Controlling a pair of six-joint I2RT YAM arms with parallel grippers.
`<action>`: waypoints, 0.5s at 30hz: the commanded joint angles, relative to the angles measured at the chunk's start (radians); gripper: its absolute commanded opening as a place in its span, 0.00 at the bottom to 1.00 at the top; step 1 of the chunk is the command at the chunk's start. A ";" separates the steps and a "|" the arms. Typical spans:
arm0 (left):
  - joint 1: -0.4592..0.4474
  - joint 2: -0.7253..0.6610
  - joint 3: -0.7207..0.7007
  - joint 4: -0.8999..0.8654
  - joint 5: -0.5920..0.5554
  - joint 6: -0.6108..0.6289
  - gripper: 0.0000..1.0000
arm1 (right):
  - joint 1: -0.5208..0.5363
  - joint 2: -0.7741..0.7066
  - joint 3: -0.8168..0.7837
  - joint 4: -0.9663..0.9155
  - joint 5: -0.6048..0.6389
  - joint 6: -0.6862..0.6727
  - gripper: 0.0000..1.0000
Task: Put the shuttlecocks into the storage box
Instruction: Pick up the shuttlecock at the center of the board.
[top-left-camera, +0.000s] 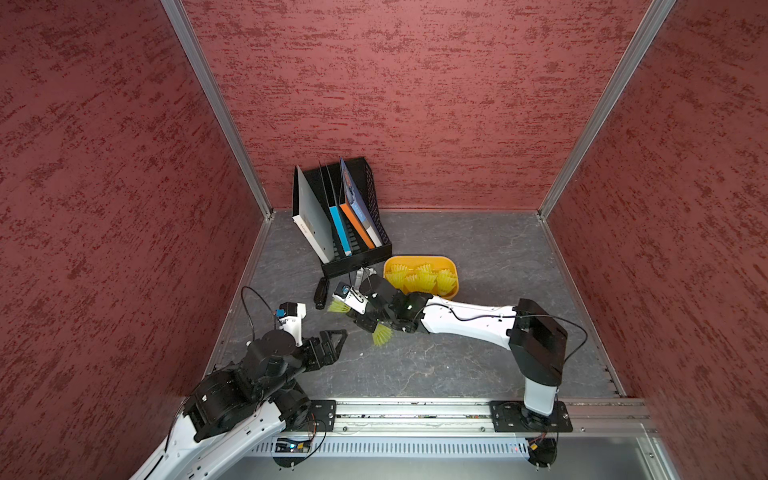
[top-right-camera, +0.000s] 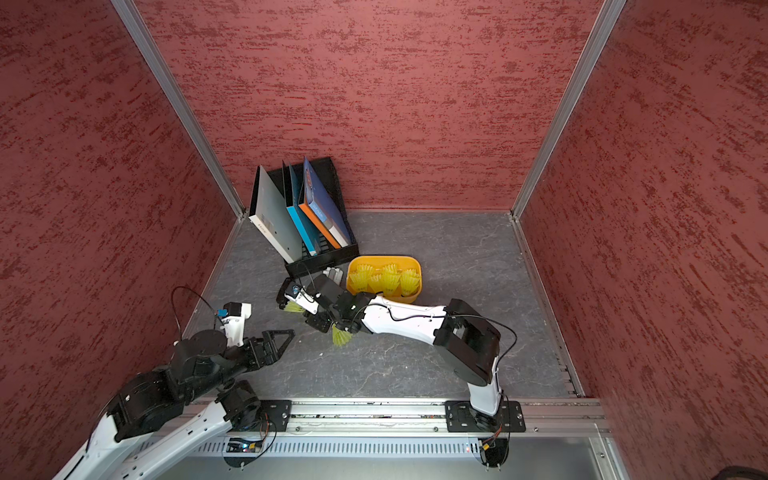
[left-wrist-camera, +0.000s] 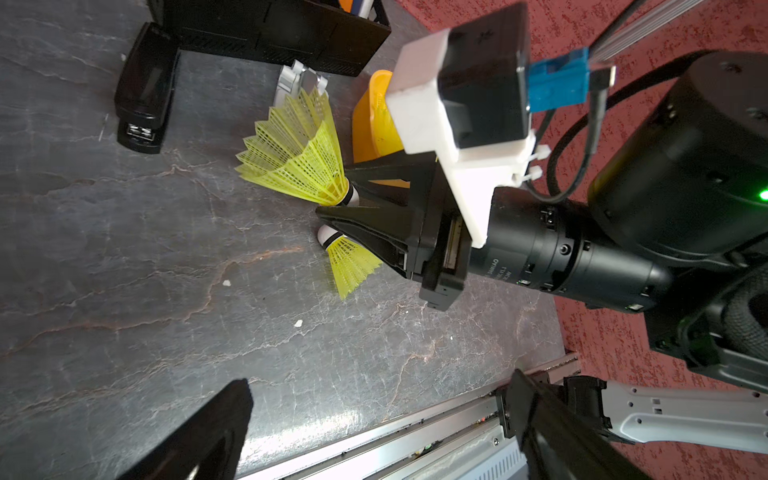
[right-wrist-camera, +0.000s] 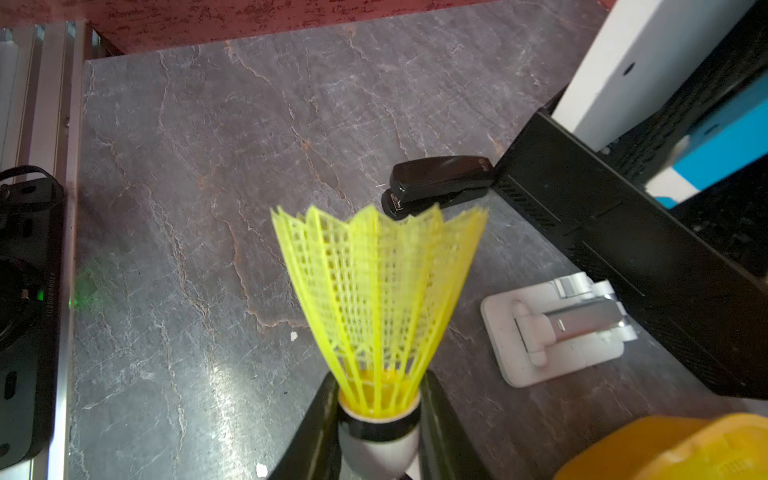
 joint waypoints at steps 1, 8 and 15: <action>0.001 0.027 0.025 0.077 0.023 0.052 1.00 | -0.011 -0.035 -0.019 -0.033 0.039 0.058 0.19; 0.000 0.082 0.044 0.133 0.029 0.109 1.00 | -0.055 -0.104 -0.062 -0.032 0.061 0.144 0.18; 0.000 0.172 0.043 0.229 0.071 0.152 1.00 | -0.117 -0.217 -0.153 -0.021 0.090 0.238 0.17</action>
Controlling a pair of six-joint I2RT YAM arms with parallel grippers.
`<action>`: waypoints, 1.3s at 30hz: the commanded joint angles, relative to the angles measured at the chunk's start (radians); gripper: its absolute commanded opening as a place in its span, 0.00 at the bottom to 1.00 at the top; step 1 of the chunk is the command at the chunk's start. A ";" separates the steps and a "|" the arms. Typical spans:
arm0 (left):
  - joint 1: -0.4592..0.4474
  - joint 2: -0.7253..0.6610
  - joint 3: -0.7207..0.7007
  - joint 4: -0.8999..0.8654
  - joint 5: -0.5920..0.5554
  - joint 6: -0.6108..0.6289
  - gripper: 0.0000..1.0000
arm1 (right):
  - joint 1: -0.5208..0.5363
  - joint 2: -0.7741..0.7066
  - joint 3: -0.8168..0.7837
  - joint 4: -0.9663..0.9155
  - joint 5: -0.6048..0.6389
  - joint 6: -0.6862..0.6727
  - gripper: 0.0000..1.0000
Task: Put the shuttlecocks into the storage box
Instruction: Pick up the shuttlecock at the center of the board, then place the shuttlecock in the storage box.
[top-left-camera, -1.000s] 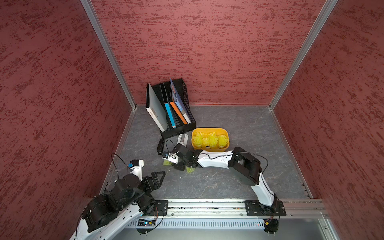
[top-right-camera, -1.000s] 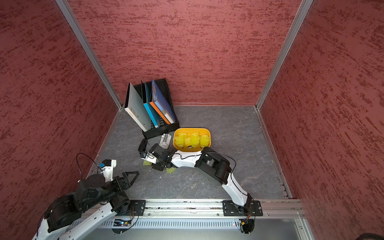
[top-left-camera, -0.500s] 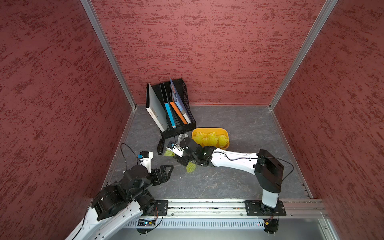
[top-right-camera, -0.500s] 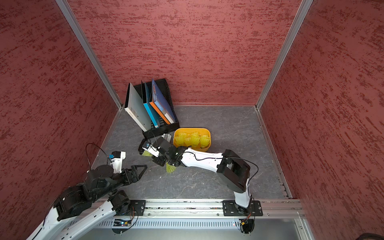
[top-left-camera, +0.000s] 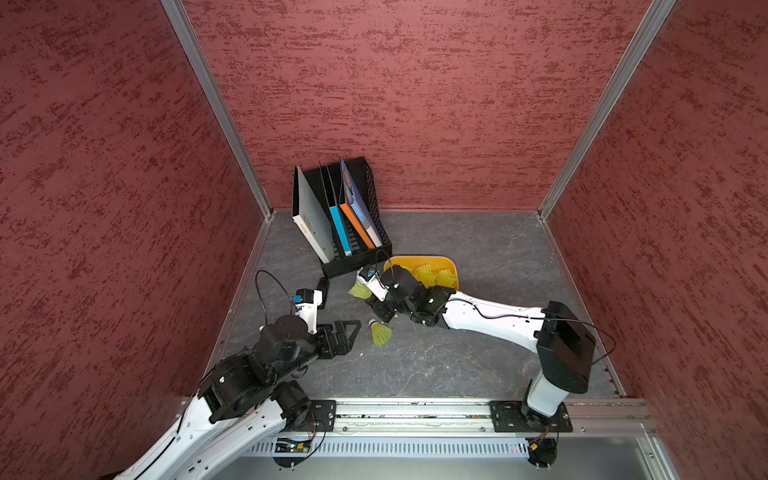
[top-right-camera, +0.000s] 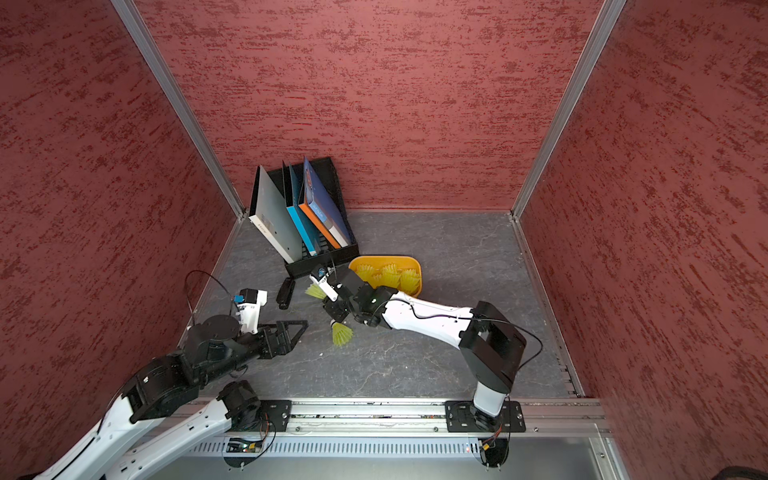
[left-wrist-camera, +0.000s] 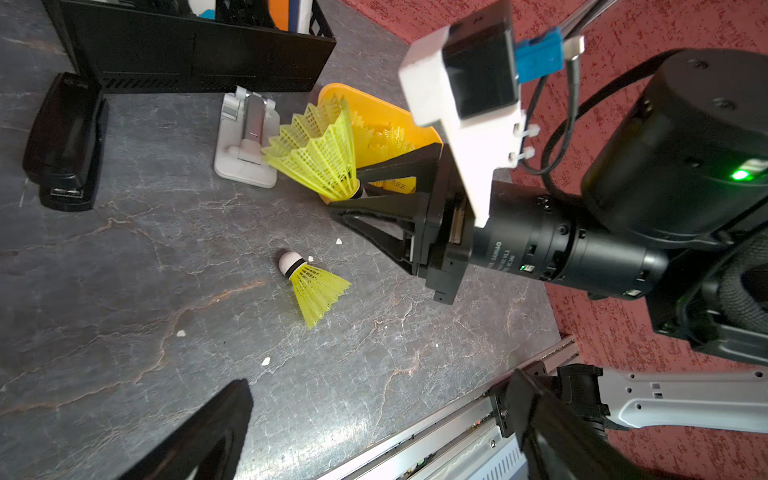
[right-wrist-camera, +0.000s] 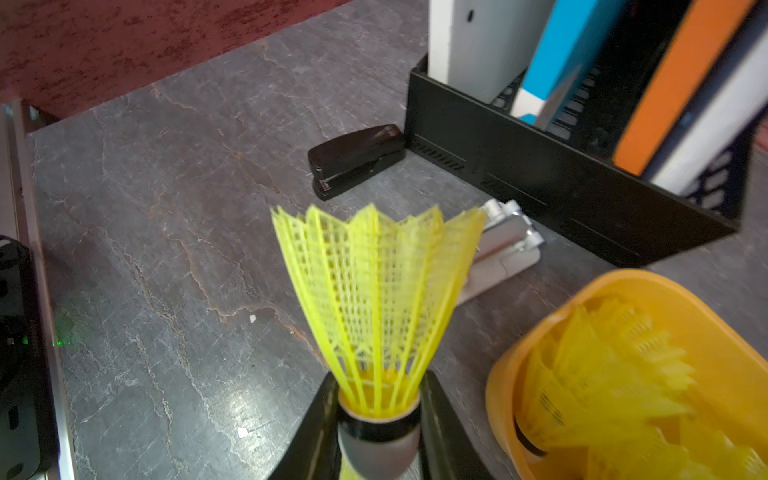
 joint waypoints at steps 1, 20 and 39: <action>-0.001 0.033 0.015 0.088 0.031 0.051 1.00 | -0.031 -0.072 -0.042 0.003 0.042 0.084 0.17; 0.001 0.292 -0.009 0.366 0.094 0.091 1.00 | -0.231 -0.193 -0.244 -0.013 0.033 0.379 0.15; 0.251 0.543 0.029 0.512 0.328 0.205 1.00 | -0.233 -0.102 -0.247 0.126 0.095 0.500 0.15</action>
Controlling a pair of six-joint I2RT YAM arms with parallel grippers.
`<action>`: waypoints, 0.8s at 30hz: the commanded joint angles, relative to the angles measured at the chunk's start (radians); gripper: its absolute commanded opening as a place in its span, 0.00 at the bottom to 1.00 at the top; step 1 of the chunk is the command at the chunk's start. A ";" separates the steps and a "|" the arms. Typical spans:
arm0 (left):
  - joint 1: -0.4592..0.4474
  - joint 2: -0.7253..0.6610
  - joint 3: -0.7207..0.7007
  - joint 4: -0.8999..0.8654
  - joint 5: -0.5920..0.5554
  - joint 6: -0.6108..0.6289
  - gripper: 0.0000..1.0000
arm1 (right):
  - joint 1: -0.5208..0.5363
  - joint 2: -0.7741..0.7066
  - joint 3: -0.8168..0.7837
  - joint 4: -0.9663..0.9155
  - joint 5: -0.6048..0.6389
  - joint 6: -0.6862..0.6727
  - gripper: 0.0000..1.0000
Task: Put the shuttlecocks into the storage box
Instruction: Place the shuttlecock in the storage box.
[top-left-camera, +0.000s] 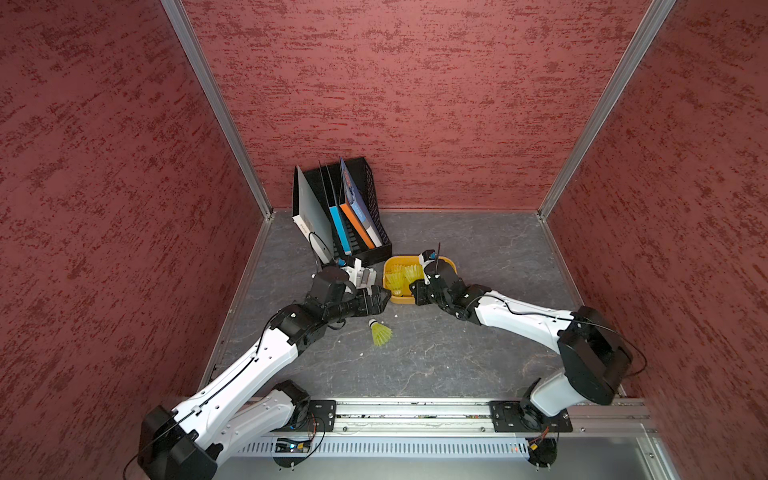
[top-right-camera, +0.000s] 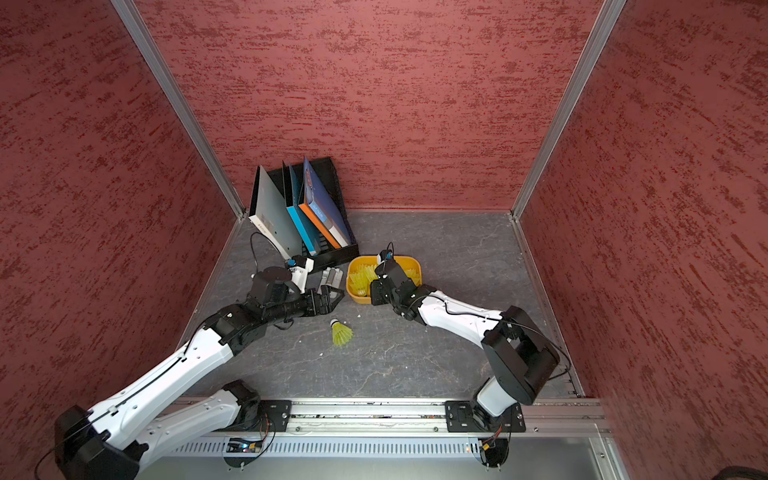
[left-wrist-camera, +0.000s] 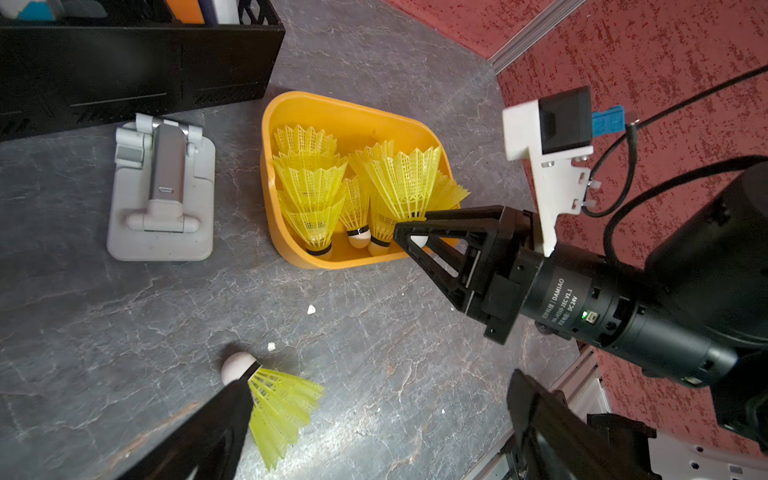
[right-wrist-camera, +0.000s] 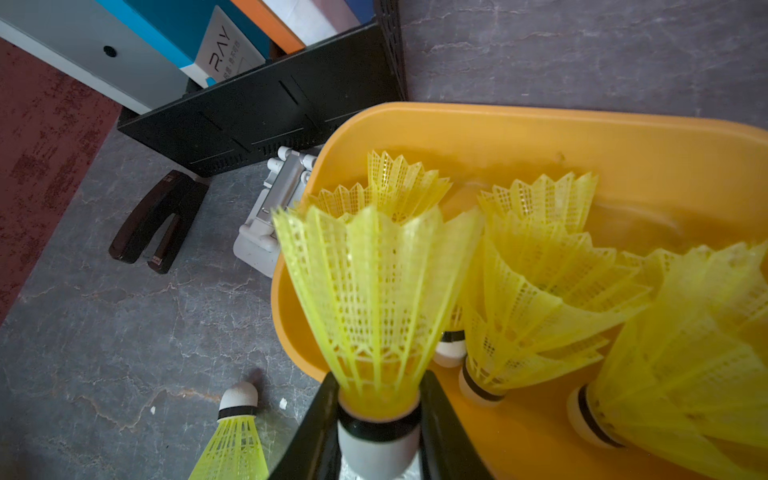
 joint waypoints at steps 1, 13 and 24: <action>0.030 0.033 0.029 0.064 0.063 0.044 1.00 | 0.001 0.030 0.040 0.031 0.042 0.026 0.15; 0.078 0.074 0.012 0.195 0.167 0.081 1.00 | 0.001 0.064 0.039 0.054 0.047 0.063 0.15; 0.083 0.068 0.019 0.182 0.167 0.082 1.00 | 0.001 0.093 0.061 0.029 0.033 0.087 0.24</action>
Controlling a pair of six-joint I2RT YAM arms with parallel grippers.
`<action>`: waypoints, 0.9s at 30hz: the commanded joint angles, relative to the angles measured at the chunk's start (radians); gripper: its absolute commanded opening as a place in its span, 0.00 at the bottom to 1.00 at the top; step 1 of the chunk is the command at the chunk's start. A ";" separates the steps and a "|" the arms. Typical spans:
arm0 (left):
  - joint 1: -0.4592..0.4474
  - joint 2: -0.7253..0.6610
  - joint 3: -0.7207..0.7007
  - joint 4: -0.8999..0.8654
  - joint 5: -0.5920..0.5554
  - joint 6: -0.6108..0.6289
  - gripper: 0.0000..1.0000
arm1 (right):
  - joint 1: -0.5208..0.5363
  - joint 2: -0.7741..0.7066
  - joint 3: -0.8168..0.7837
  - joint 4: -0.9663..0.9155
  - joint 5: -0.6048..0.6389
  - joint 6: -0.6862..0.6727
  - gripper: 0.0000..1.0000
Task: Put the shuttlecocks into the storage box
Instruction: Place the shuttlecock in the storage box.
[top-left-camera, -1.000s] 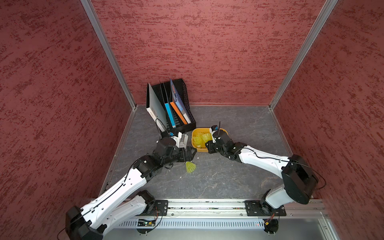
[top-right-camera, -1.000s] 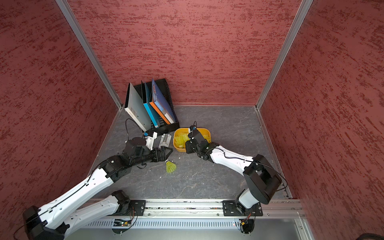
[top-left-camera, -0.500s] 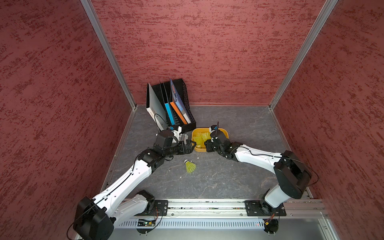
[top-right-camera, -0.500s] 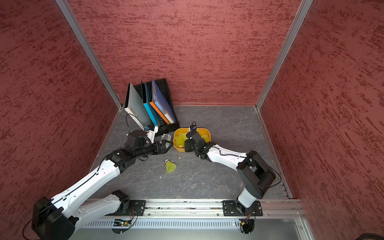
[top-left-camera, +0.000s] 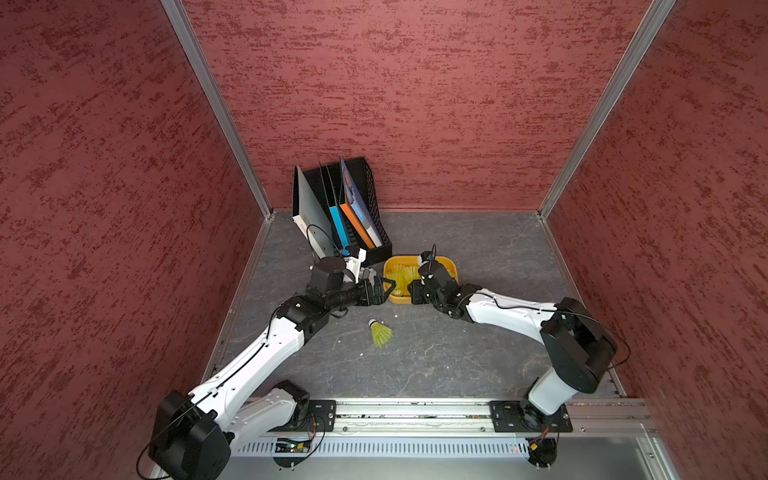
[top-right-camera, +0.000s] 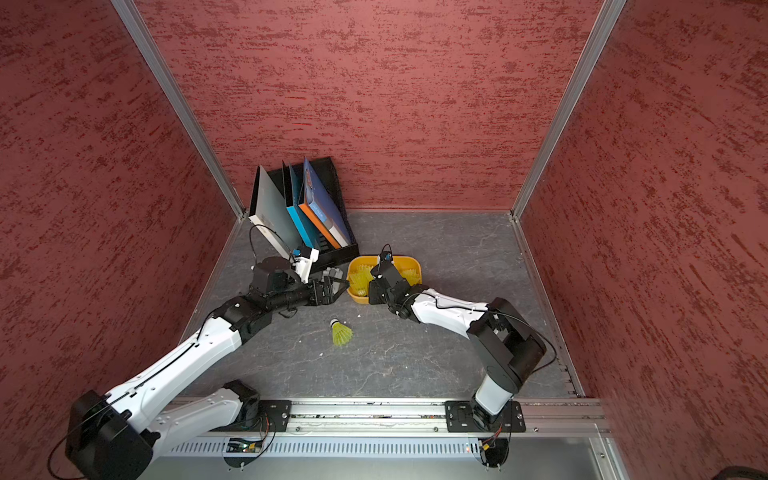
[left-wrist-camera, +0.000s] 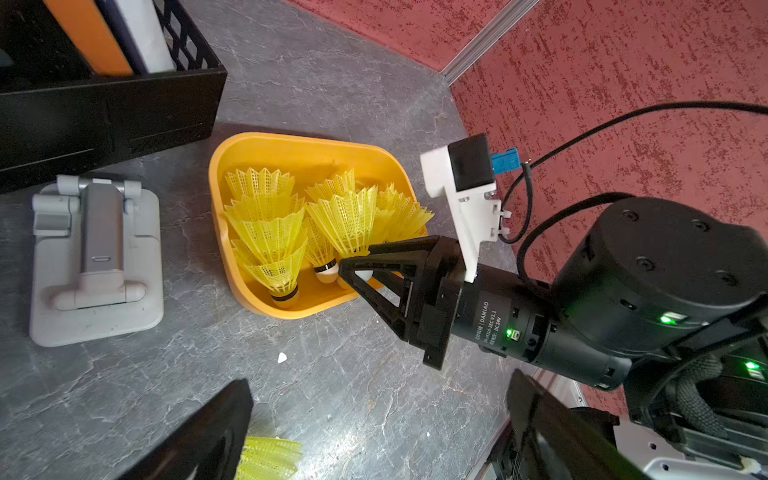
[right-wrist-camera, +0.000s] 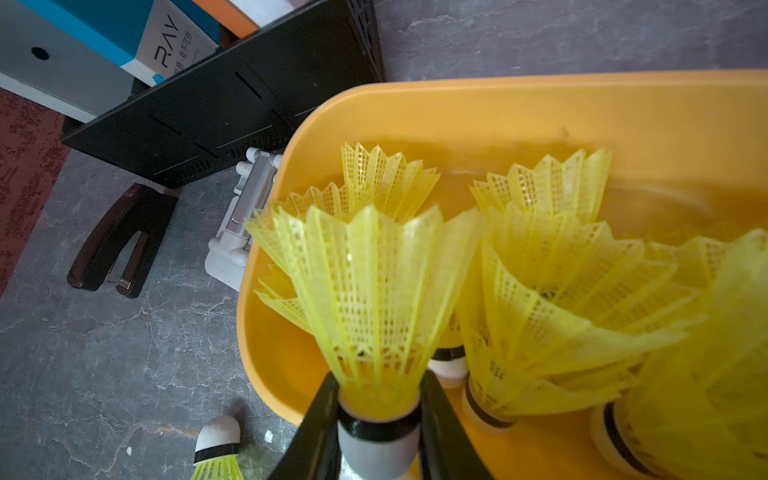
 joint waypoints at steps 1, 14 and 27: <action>0.008 -0.008 0.017 0.018 0.007 0.018 1.00 | 0.001 0.013 0.041 -0.004 0.008 0.021 0.27; 0.008 0.002 0.014 0.034 0.006 0.014 1.00 | 0.003 -0.041 0.041 -0.070 0.031 0.018 0.51; 0.009 -0.004 0.024 -0.021 -0.012 0.018 1.00 | 0.026 -0.100 0.098 -0.171 0.109 -0.029 0.59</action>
